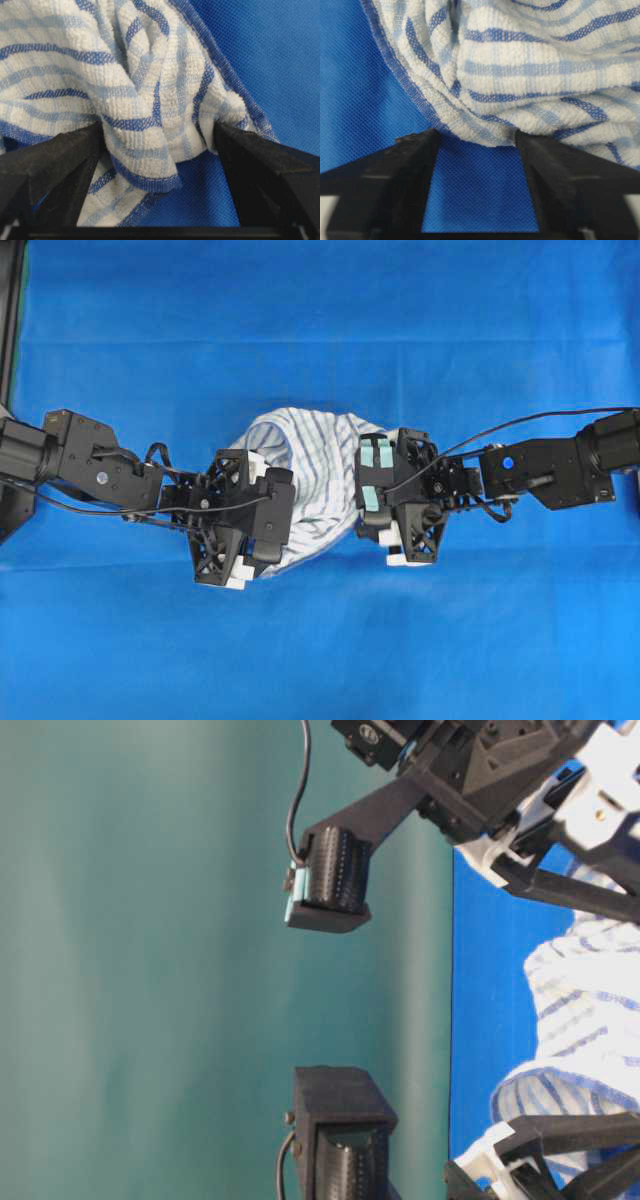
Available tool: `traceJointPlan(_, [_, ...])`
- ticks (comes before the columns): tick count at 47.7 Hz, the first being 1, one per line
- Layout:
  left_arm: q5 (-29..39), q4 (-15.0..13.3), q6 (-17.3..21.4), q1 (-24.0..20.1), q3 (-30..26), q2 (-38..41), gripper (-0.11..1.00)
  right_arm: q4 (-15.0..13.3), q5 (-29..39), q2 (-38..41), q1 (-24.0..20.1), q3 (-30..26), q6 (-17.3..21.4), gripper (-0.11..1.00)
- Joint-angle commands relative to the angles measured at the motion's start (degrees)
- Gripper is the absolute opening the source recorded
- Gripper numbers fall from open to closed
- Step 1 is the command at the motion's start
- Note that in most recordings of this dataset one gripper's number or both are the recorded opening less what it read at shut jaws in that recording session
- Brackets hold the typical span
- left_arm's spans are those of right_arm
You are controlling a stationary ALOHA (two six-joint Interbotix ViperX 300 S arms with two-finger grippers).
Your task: Lift the towel with both arms.
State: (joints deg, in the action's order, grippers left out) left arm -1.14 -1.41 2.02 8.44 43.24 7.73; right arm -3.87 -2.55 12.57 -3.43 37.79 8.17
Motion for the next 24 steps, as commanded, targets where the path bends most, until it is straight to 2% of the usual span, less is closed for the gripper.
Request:
traceJointPlan(1, [-0.09, -0.09, 0.0, 0.18, -0.88, 0.0, 0.85, 0.26, -0.35, -0.53, 0.62, -1.05, 0.09, 0.53])
traceJointPlan(5, [0.26, -0.09, 0.0, 0.18, -1.23, 0.0, 0.72, 0.35, -0.44, -0.62, 1.05, -1.14, 0.09, 0.29])
traceJointPlan(9, [0.7, -0.09, 0.0, 0.35, -1.23, -0.09, 0.48, 0.35, -0.53, -0.62, 1.23, -1.14, 0.09, 0.05])
traceJointPlan(13, [1.14, -0.09, 0.09, 0.26, -1.23, -0.35, 0.25, 0.35, -0.53, -0.62, 1.23, -1.05, 0.09, 0.04])
traceJointPlan(16, [1.49, -0.09, 0.18, 0.26, -1.23, -0.62, 0.12, 0.35, -0.35, -0.62, 1.23, -1.05, 0.09, 0.04])
traceJointPlan(24, [3.6, -0.09, 0.26, 0.18, -2.37, -3.78, 0.12, 0.44, 1.49, -3.25, 1.05, -1.49, 0.18, 0.04])
